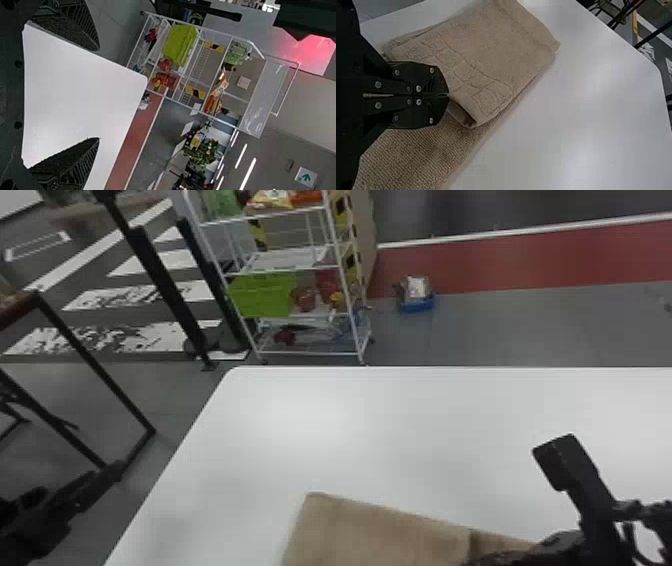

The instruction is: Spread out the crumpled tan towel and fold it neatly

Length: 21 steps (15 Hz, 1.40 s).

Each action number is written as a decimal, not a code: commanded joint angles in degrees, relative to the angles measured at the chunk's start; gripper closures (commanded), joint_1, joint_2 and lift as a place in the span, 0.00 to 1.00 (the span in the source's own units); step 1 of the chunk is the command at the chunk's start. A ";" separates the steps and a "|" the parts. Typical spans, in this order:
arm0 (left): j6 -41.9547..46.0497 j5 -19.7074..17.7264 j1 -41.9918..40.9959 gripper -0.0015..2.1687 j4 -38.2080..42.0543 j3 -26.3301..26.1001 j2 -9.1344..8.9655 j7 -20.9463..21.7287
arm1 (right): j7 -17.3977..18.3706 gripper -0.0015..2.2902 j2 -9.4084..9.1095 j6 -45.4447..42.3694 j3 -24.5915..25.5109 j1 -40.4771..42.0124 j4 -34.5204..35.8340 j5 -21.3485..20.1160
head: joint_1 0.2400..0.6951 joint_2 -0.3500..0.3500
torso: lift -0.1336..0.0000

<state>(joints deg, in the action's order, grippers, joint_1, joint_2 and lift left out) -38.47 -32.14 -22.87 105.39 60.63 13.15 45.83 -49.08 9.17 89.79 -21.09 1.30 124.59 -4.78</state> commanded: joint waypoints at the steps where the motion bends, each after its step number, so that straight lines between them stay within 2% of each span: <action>1: 0.02 0.41 0.19 0.04 -0.01 -0.34 -0.06 -0.03 | 0.03 0.52 -0.12 0.29 0.87 0.10 1.00 1.00 | 1.00 1.00 | 0.08; 2: -0.16 0.50 0.37 0.04 -0.01 -0.34 -0.06 -0.03 | -0.05 0.52 -0.12 0.29 1.05 0.10 1.09 1.97 | 1.00 1.00 | 0.08; 5: 0.02 0.59 0.54 0.04 -0.01 -0.34 -0.06 -0.21 | -0.14 0.51 0.32 0.29 -0.36 1.33 0.83 1.18 | 1.00 1.00 | 0.08; 6: -0.16 0.68 0.63 0.04 -0.09 -0.34 -0.06 -0.21 | -0.32 0.48 1.11 0.29 -0.44 1.95 0.83 0.65 | 1.00 1.00 | 0.08; 7: 0.02 0.77 0.80 0.04 -0.09 -0.34 -0.06 -0.21 | -0.41 0.41 1.55 0.29 -0.80 2.12 0.83 0.57 | 1.00 1.00 | 0.08; 8: 0.02 0.94 0.98 0.04 -0.18 -0.51 -0.06 -0.21 | -0.41 0.24 1.64 0.29 -0.80 2.21 1.00 0.21 | 1.00 1.00 | 0.08; 9: -0.16 1.03 1.16 0.04 -0.27 -0.60 -0.06 -0.30 | -0.41 0.13 1.72 0.29 -0.53 2.56 1.36 0.57 | 1.00 1.00 | 0.08; 10: 0.02 1.03 1.24 0.04 -0.27 -0.78 -0.06 -0.30 | -0.41 0.08 1.72 0.29 0.35 2.83 2.67 1.36 | 1.00 1.00 | 0.08; 14: -0.51 1.03 1.33 0.04 -0.27 -0.87 -0.14 -0.30 | -1.11 0.08 1.72 0.29 3.60 1.95 8.65 2.06 | 1.00 1.00 | 0.08; 16: -0.51 1.03 1.33 0.04 -0.18 -0.51 -0.41 -0.21 | -4.54 0.08 2.16 0.29 3.33 -1.30 8.21 0.30 | 1.00 1.00 | 0.08; 18: -0.51 0.94 1.16 0.04 -0.18 -0.16 -0.58 -0.12 | -15.26 0.08 4.98 0.29 -0.80 -4.29 5.93 -10.33 | 1.00 1.00 | 0.08; 20: -0.86 0.94 0.98 0.04 0.34 0.36 -0.76 -0.03 | -20.27 0.08 7.17 -1.76 -6.07 -8.16 3.82 -15.61 | 1.00 1.00 | 0.08; 21: -1.57 0.94 0.89 0.04 0.43 0.63 -0.94 -0.12 | -22.64 0.08 8.67 -7.56 -7.65 -9.92 2.85 -16.49 | 1.00 1.00 | 0.08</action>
<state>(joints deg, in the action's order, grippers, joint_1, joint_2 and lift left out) -39.31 -31.20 -21.84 105.58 60.86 12.46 45.71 -70.12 15.84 87.99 -25.70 -5.82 128.93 -18.88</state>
